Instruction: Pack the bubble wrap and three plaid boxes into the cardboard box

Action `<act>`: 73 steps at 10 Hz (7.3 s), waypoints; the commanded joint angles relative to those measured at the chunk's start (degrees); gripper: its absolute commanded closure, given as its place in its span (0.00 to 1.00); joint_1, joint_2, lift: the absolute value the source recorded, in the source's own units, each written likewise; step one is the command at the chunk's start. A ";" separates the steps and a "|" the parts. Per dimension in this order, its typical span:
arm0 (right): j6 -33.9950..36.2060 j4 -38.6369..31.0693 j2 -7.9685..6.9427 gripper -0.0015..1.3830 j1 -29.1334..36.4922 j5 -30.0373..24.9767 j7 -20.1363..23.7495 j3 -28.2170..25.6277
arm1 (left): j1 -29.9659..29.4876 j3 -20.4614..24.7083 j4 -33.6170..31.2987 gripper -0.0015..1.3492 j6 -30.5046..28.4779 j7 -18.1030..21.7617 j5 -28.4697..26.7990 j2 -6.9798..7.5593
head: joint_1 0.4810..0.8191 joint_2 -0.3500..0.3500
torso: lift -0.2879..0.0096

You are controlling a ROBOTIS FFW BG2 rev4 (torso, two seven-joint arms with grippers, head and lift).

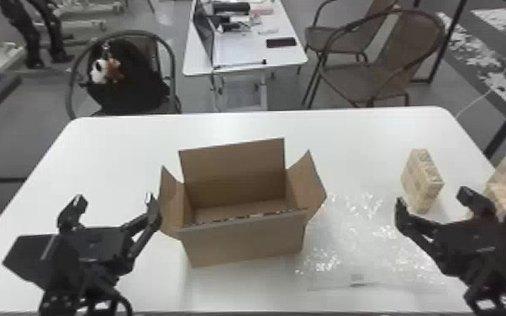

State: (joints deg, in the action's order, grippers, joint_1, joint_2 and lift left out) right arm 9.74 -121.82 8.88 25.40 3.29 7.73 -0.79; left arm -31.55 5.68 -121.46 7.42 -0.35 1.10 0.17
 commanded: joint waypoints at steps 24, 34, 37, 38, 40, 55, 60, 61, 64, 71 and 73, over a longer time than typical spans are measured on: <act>0.45 1.94 0.70 0.17 -1.67 0.67 1.76 0.35 | 16.88 10.93 -10.02 0.55 -62.27 16.70 15.08 -0.32 | 0.63 0.58 | 0.52; -1.92 4.93 0.70 0.17 -1.58 2.86 1.76 0.62 | 17.23 11.10 -9.93 0.90 -60.24 17.14 14.99 -0.32 | 0.63 0.59 | 0.52; -3.94 8.09 0.88 0.17 -1.67 3.66 -2.90 3.69 | 17.14 11.10 -9.85 0.90 -60.07 17.14 14.81 -0.32 | 0.63 0.59 | 0.52; -4.03 11.43 2.37 0.16 -3.25 6.20 -4.30 5.71 | 16.96 11.02 -9.58 0.90 -59.98 17.14 14.81 -0.32 | 0.63 0.59 | 0.52; -3.85 14.33 5.36 0.17 -5.54 6.99 -12.39 10.72 | 17.05 10.58 -9.14 0.90 -59.54 17.14 14.90 -0.32 | 0.63 0.61 | 0.52; 32.45 -6.94 5.98 0.93 -10.90 20.79 -15.47 5.27 | 17.23 8.99 -7.12 0.90 -58.49 17.23 14.64 -0.32 | 0.63 0.62 | 0.52; 45.28 -14.23 3.78 0.93 -23.11 39.07 -15.47 -2.55 | 17.58 8.03 -6.86 0.90 -58.49 17.05 13.14 -0.32 | 0.63 0.62 | 0.52; 45.19 -14.23 3.96 0.93 -24.96 41.36 -15.73 -2.55 | 17.58 7.85 -6.86 0.90 -58.57 16.96 12.70 -0.32 | 0.63 0.64 | 0.52; 43.87 -13.88 3.87 0.93 -29.35 45.67 -16.70 1.14 | 19.07 6.01 -6.15 0.90 -59.19 16.70 11.21 -0.32 | 0.56 0.68 | 0.52; 31.83 -13.71 5.27 0.93 -35.24 46.19 -16.35 7.03 | 21.01 2.58 -3.96 0.90 -59.45 16.00 9.80 -0.32 | 0.36 0.73 | 0.52; 30.78 -6.85 3.08 0.93 -31.11 52.79 -20.30 7.29 | 20.57 3.02 -3.78 0.90 -58.93 15.91 10.59 -0.32 | 0.32 0.72 | 0.52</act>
State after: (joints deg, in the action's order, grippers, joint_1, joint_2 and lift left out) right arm 40.60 -130.96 12.81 -7.30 53.57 -12.20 6.69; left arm -10.66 8.47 -125.27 -51.67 15.55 11.38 0.18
